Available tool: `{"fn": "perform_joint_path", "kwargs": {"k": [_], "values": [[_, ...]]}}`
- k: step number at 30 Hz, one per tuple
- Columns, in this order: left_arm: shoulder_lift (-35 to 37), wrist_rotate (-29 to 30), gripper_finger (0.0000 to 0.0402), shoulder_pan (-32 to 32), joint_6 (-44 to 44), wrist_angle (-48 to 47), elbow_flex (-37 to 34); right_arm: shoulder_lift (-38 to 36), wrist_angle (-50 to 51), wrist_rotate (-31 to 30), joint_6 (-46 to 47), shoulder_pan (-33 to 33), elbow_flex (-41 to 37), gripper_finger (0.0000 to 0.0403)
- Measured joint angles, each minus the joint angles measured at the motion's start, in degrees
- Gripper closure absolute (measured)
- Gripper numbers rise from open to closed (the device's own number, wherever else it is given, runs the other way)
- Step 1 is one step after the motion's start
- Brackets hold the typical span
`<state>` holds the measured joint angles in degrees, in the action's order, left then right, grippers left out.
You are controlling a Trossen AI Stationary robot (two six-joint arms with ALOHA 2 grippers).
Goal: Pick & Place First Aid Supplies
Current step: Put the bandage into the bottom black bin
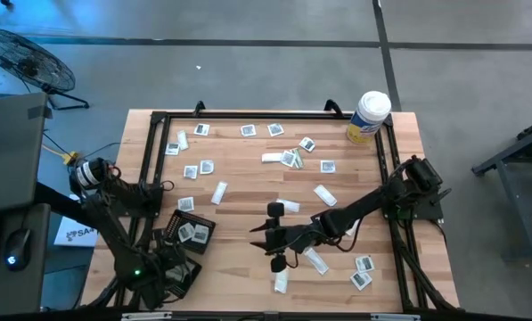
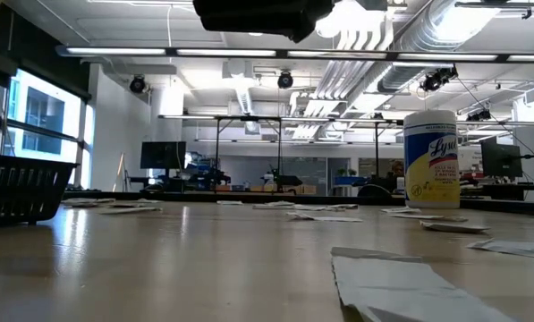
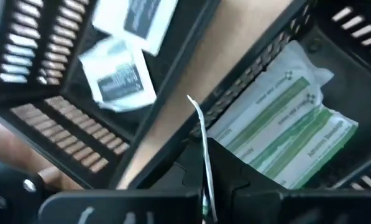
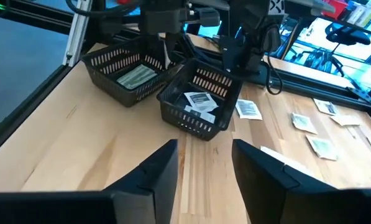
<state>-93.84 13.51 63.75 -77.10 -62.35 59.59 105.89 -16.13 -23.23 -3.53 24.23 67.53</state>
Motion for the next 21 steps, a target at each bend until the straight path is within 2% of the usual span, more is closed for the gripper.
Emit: {"fn": "perform_joint_path", "kwargs": {"k": [3, 7, 11, 14, 17, 19, 21], "values": [[0.0, 0.0, 0.0386, 0.0, -1.4, 0.6, 0.0, 0.0, 0.8, 3.1, 0.0, 0.0, 0.0, 0.0246], [0.0, 1.2, 0.0348, 0.0, -3.5, 1.7, 0.0, 0.0, 0.9, 6.3, 0.1, 0.3, 0.0, 0.0230], [0.0, -2.2, 0.0301, 0.0, -4.0, 2.0, 0.8, 0.0, 1.0, 8.5, 0.1, 1.4, 0.0, 0.0216], [0.1, -5.5, 0.0275, 0.0, -1.4, 2.0, 3.4, 0.0, 4.2, 11.6, 1.3, 2.1, 0.0, 0.0213], [1.0, -6.4, 0.0262, -0.4, 1.4, 2.1, 7.3, 0.0, 8.2, 12.1, 4.4, 3.1, 0.0, 0.0217], [1.6, -6.5, 0.0259, -1.5, 4.3, 2.5, 10.2, 0.0, 10.5, 12.1, 7.8, 3.6, 0.0, 0.0222], [2.0, -3.7, 0.0258, -2.7, 8.8, 2.0, 12.9, 0.2, 13.5, 11.8, 11.3, 4.2, 0.0, 0.0226]]}}
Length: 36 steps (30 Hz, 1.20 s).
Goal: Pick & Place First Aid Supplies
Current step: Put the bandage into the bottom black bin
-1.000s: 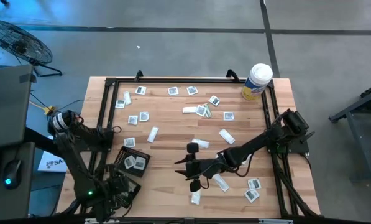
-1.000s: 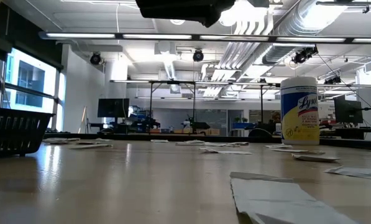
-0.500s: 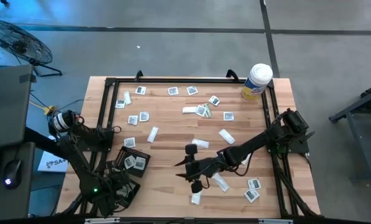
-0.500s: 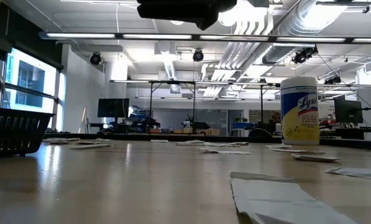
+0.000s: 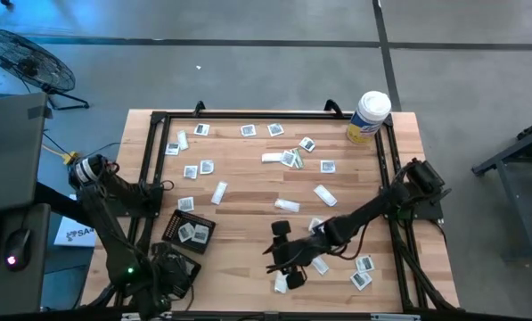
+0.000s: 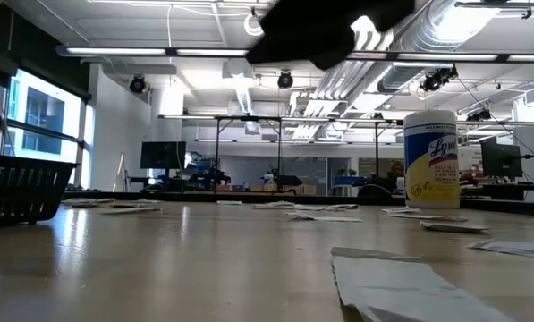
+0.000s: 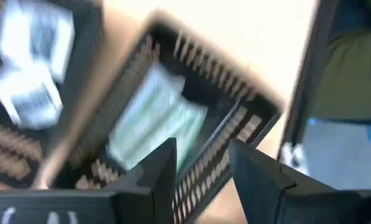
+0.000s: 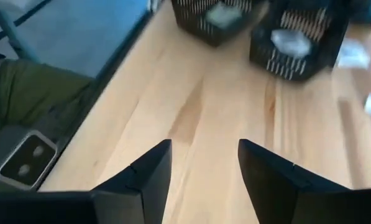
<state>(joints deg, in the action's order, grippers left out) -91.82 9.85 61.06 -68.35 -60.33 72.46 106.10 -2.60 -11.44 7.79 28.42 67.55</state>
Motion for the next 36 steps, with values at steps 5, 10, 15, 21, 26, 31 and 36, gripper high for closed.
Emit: {"fn": "perform_joint_path", "kwargs": {"k": [5, 10, 15, 21, 26, 31, 36], "values": [[0.1, 18.5, 0.0257, -3.3, 15.1, 1.0, 4.3, 2.2, 7.8, -2.7, 7.3, 0.7, 0.0, 0.0233], [0.1, 36.6, 0.0257, -6.2, 22.8, 3.4, 4.4, 6.8, 5.6, 0.9, 7.5, 0.6, 0.0, 0.0234], [0.1, 42.1, 0.0257, -9.7, 23.1, 3.2, 4.4, 8.6, 6.6, 1.5, 7.8, 0.6, 0.0, 0.0238], [0.0, 39.7, 0.0257, -12.8, 23.1, 3.4, 4.4, 8.7, 7.1, 1.2, 8.6, 1.1, 0.0, 0.0252], [0.0, 39.7, 0.0257, -13.2, 23.1, 3.4, 4.4, 9.8, 7.7, 3.1, 6.9, 1.1, 0.0, 0.0258], [0.0, 40.0, 0.0257, -13.0, 23.1, 3.4, 4.4, 9.8, 9.2, -1.6, 2.1, 0.5, 0.1, 0.0257], [0.0, 40.1, 0.0257, -13.1, 23.1, 3.4, 4.4, 9.8, 10.4, -4.3, -0.1, -2.4, 0.1, 0.0258]]}}
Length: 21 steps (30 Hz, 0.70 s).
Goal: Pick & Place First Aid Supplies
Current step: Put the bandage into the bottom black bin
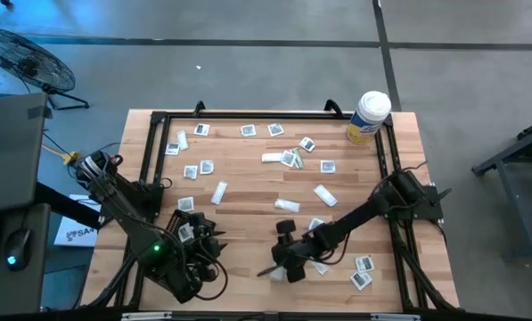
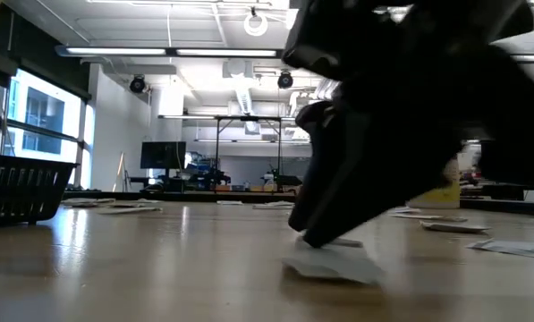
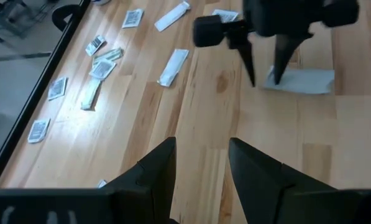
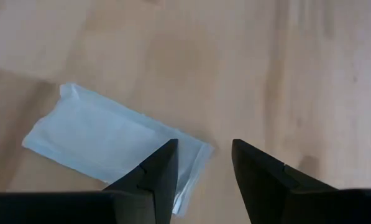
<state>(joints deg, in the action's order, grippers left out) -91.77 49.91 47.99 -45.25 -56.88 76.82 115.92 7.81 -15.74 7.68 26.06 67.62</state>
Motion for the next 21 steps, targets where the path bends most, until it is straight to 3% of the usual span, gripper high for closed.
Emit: {"fn": "perform_joint_path", "kwargs": {"k": [10, 21], "values": [[0.0, 0.0, 0.0257, 0.0, -0.5, 0.7, 0.0, -1.7, 0.1, 2.7, 8.6, -9.2, -0.2, 0.0264], [-0.1, -1.2, 0.0257, 0.0, -1.4, 3.8, -2.1, -3.2, 4.7, -5.0, 18.8, -6.1, -0.1, 0.0265]]}}
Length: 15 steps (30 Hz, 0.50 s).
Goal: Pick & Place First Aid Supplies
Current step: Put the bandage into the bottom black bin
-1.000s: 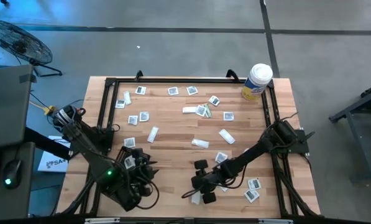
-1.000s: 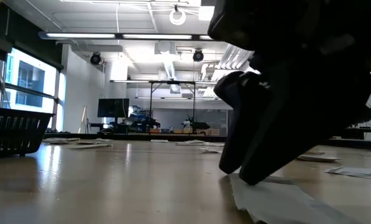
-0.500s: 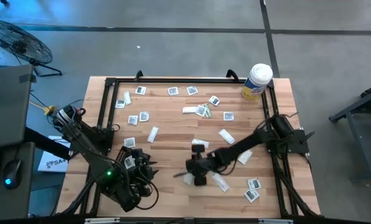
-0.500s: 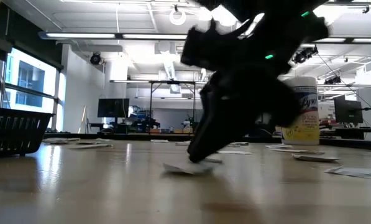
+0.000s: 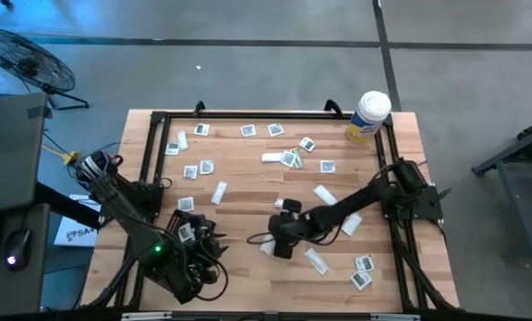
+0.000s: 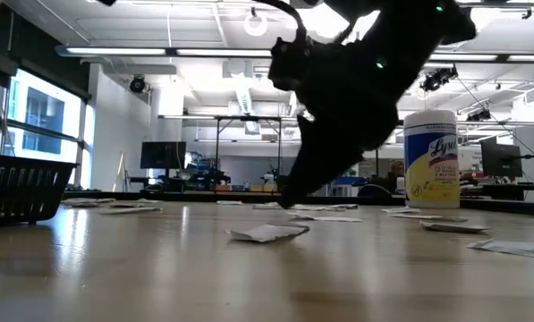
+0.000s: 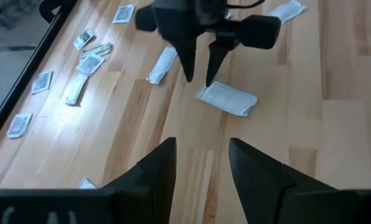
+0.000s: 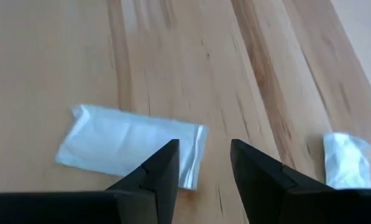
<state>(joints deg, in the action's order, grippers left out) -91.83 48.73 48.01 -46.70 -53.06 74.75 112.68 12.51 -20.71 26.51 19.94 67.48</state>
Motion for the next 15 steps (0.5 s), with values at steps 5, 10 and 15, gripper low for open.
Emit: {"fn": "perform_joint_path", "kwargs": {"k": [5, 10, 15], "values": [[0.0, -0.1, 0.0257, 0.0, -0.1, 0.6, -2.3, 0.5, 0.2, -0.6, 1.1, 0.4, 0.0, 0.0265], [0.0, 0.1, 0.0257, 0.0, -0.1, 1.2, -3.2, 0.9, -0.2, -0.5, 1.6, -0.4, 0.0, 0.0265], [0.0, 0.3, 0.0257, 0.0, -0.1, 1.4, -3.3, 2.6, -1.5, 1.4, 0.7, -0.9, 0.1, 0.0266]]}}
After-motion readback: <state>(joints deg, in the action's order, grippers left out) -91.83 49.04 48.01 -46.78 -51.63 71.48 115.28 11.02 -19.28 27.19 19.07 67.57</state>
